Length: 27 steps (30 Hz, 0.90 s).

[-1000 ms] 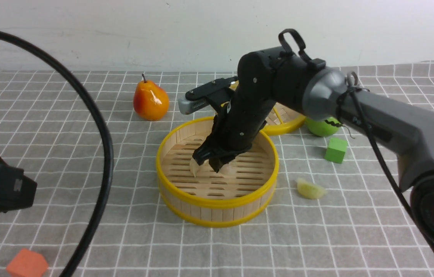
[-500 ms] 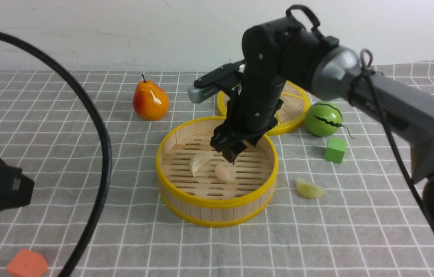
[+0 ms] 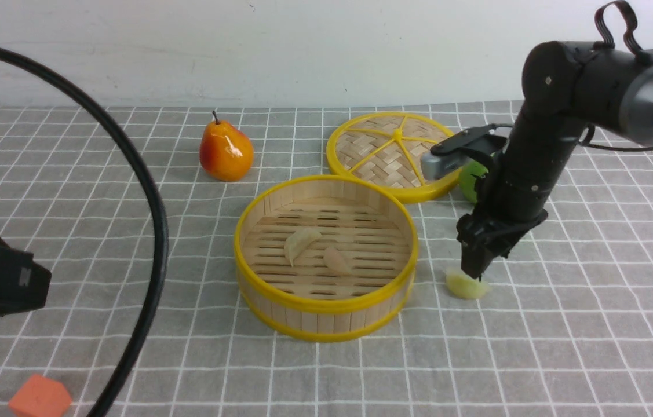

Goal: Put the dumplings into the steamer on the table with the grey tablecloth.
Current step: 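Reach for and grasp a dumpling lying on the table beside the steamer, then place the dumpling in the bamboo steamer basket with the right gripper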

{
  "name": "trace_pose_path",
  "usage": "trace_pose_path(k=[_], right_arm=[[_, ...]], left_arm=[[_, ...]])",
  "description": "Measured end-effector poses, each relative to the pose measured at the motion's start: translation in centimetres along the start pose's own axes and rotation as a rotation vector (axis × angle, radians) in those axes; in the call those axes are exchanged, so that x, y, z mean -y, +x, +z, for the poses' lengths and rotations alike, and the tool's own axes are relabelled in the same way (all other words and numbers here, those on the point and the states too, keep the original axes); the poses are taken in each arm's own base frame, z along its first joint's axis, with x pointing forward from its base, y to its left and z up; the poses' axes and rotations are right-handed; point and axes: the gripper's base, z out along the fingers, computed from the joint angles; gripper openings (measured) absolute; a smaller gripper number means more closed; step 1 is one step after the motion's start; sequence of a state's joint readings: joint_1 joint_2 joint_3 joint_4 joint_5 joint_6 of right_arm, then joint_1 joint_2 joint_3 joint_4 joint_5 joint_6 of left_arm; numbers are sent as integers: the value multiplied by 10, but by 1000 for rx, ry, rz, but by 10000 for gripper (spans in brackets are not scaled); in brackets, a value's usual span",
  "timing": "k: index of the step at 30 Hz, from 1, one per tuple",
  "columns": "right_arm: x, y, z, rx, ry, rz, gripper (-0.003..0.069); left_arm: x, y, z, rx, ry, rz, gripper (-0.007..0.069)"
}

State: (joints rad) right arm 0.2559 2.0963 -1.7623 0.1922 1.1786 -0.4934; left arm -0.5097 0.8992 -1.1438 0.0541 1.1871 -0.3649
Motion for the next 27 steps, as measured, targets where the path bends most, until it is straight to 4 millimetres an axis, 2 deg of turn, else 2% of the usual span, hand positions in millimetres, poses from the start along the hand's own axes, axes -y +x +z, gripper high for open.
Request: trace_pose_path(k=[4,10,13,14,15,16,17,19,23,25,27], right_arm=[[-1,-2,12,27,8,-50,474],[-2,-4,49,-28,-1,-95,460],[-2,-4,56,-52,19,-105,410],[-3,-5,57,-60,45,-103,329],[-3,-5,57,-64,54,-106,306],[-2,-6,56,-74,75,-91,221],[-2,-6,55,-81,87,-83,199],[-1,-9,47,-83,120,-58,207],[-6,-24,8,-10,150,12,210],[-14,-33,-11,45,142,32,210],[-36,-49,-41,157,91,34,210]], left_arm=[[0,0,0,-1,0,0,237],[0,0,0,-2,-1,0,237],[0,0,1,-4,-2,0,237],[0,0,1,-5,-2,0,237],[0,0,1,-5,-2,0,237],[0,0,1,-5,-2,0,237],[0,0,1,-6,-2,0,237],[0,0,1,-7,-2,0,237],[0,-1,3,-13,-5,0,237],[0,-1,3,-11,-4,0,237],[1,-1,3,-4,-1,5,237]])
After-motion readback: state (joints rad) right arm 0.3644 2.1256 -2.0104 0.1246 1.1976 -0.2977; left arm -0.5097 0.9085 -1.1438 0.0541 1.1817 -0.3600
